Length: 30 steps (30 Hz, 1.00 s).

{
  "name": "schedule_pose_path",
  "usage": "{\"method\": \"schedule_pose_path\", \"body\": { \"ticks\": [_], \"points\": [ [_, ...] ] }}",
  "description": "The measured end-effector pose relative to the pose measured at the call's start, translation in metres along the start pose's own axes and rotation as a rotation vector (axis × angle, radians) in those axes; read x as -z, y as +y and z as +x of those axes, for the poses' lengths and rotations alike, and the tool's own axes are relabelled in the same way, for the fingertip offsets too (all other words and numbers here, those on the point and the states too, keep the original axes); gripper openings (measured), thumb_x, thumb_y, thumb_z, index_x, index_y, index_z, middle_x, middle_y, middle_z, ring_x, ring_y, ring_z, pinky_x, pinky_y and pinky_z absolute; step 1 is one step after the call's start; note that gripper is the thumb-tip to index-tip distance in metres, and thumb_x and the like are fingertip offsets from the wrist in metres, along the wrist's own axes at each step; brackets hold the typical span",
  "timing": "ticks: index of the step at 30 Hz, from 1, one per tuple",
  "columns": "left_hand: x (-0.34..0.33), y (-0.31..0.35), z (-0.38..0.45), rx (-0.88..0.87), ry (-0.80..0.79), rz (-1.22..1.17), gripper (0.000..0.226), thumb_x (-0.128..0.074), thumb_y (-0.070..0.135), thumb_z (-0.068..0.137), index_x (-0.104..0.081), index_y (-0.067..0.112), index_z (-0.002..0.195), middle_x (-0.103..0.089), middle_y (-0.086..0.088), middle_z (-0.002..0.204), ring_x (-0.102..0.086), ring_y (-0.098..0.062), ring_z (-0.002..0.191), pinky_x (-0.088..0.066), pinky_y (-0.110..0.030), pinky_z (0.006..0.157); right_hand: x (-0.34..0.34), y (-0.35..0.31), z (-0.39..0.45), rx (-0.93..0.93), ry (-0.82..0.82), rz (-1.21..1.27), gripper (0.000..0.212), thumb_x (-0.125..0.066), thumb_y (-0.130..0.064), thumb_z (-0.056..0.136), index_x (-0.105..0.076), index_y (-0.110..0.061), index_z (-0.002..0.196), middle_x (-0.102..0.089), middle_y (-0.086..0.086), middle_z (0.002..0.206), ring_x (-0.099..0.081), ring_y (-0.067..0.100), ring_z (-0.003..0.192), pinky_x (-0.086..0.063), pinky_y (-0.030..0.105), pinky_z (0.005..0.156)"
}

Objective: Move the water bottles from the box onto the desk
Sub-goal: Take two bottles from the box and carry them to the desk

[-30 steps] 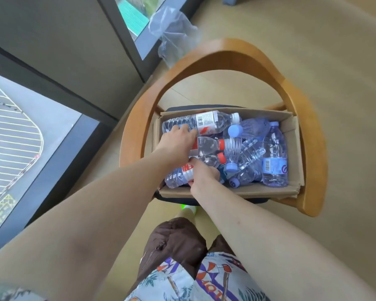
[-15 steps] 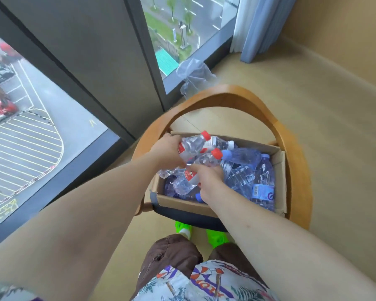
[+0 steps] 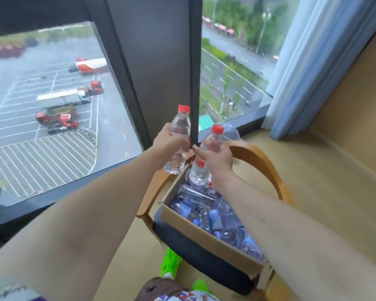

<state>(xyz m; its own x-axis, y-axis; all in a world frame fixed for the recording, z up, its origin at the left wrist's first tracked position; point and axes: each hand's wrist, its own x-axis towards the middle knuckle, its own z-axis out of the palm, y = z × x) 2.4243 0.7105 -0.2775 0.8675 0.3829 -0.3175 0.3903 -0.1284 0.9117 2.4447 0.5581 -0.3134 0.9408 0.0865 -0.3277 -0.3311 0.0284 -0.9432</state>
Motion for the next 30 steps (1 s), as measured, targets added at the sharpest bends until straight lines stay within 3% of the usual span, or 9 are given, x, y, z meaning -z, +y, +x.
{"method": "schedule_pose_path", "body": {
  "ticks": [4,9,13,16,18,20,23,26,30],
  "points": [
    [0.027,0.025,-0.04,-0.021,0.154,-0.247,0.055,-0.07,0.0,0.064,-0.055,0.025,0.11,-0.061,-0.009,0.113,-0.063,-0.027,0.104,-0.056,-0.038,0.062,-0.02,-0.036,-0.021,0.107,-0.146,0.022,0.045,-0.088,-0.043,0.067,-0.064,-0.029,0.103,-0.071,-0.006,0.099,-0.069,0.01,0.091,-0.051,0.027,0.071],
    [0.075,0.041,-0.091,-0.063,0.392,-0.467,0.063,-0.076,0.006,0.069,-0.055,0.015,0.128,-0.063,-0.008,0.114,-0.062,-0.027,0.106,-0.054,-0.045,0.082,-0.063,-0.065,-0.056,0.168,-0.316,0.012,0.05,-0.079,-0.046,0.068,-0.06,-0.026,0.11,-0.068,0.004,0.105,-0.068,0.023,0.097,-0.056,0.048,0.09],
    [0.126,0.039,-0.142,-0.106,0.531,-0.523,0.057,-0.086,0.022,0.073,-0.062,0.016,0.124,-0.07,-0.01,0.119,-0.066,-0.033,0.111,-0.053,-0.055,0.097,-0.106,-0.083,-0.098,0.244,-0.473,-0.02,0.052,-0.082,-0.053,0.072,-0.06,-0.026,0.111,-0.067,-0.001,0.105,-0.066,0.018,0.098,-0.051,0.033,0.078],
    [0.165,0.035,-0.19,-0.146,0.668,-0.557,0.045,-0.091,0.025,0.07,-0.063,0.021,0.106,-0.072,-0.003,0.101,-0.07,-0.025,0.09,-0.06,-0.038,0.065,-0.138,-0.093,-0.138,0.274,-0.613,-0.035,0.05,-0.085,-0.051,0.073,-0.062,-0.024,0.109,-0.068,0.0,0.106,-0.067,0.018,0.098,-0.05,0.03,0.075],
    [0.188,0.028,-0.225,-0.149,0.759,-0.565,0.053,-0.091,0.027,0.07,-0.062,0.02,0.114,-0.071,-0.003,0.102,-0.069,-0.021,0.08,-0.053,-0.026,0.044,-0.158,-0.095,-0.17,0.273,-0.692,-0.037,0.05,-0.086,-0.048,0.074,-0.065,-0.019,0.11,-0.07,0.002,0.107,-0.067,0.02,0.1,-0.051,0.033,0.079],
    [0.211,0.017,-0.263,-0.152,0.847,-0.562,0.057,-0.091,0.029,0.072,-0.061,0.02,0.12,-0.07,-0.005,0.106,-0.068,-0.021,0.082,-0.049,-0.022,0.039,-0.178,-0.092,-0.206,0.271,-0.757,-0.044,0.048,-0.086,-0.046,0.073,-0.066,-0.018,0.106,-0.071,0.003,0.106,-0.067,0.022,0.101,-0.053,0.038,0.083],
    [0.242,-0.003,-0.326,-0.154,0.969,-0.553,0.055,-0.089,0.032,0.074,-0.062,0.021,0.121,-0.069,-0.004,0.107,-0.068,-0.02,0.084,-0.052,-0.022,0.042,-0.203,-0.081,-0.269,0.241,-0.861,-0.051,0.047,-0.086,-0.041,0.074,-0.065,-0.015,0.107,-0.071,0.007,0.106,-0.069,0.027,0.102,-0.056,0.048,0.093],
    [0.27,-0.026,-0.394,-0.152,1.085,-0.527,0.058,-0.089,0.032,0.073,-0.063,0.023,0.124,-0.068,-0.004,0.113,-0.066,-0.023,0.096,-0.057,-0.035,0.068,-0.224,-0.062,-0.34,0.23,-0.981,-0.058,0.05,-0.086,-0.038,0.075,-0.064,-0.011,0.109,-0.071,0.013,0.107,-0.069,0.03,0.102,-0.055,0.053,0.096],
    [0.3,-0.065,-0.495,-0.157,1.23,-0.549,0.055,-0.089,0.03,0.074,-0.062,0.022,0.122,-0.07,-0.007,0.11,-0.07,-0.027,0.097,-0.056,-0.038,0.071,-0.247,-0.032,-0.442,0.221,-1.132,-0.071,0.046,-0.087,-0.037,0.076,-0.064,-0.012,0.107,-0.071,0.013,0.106,-0.069,0.029,0.1,-0.058,0.049,0.09]
  ]
}}
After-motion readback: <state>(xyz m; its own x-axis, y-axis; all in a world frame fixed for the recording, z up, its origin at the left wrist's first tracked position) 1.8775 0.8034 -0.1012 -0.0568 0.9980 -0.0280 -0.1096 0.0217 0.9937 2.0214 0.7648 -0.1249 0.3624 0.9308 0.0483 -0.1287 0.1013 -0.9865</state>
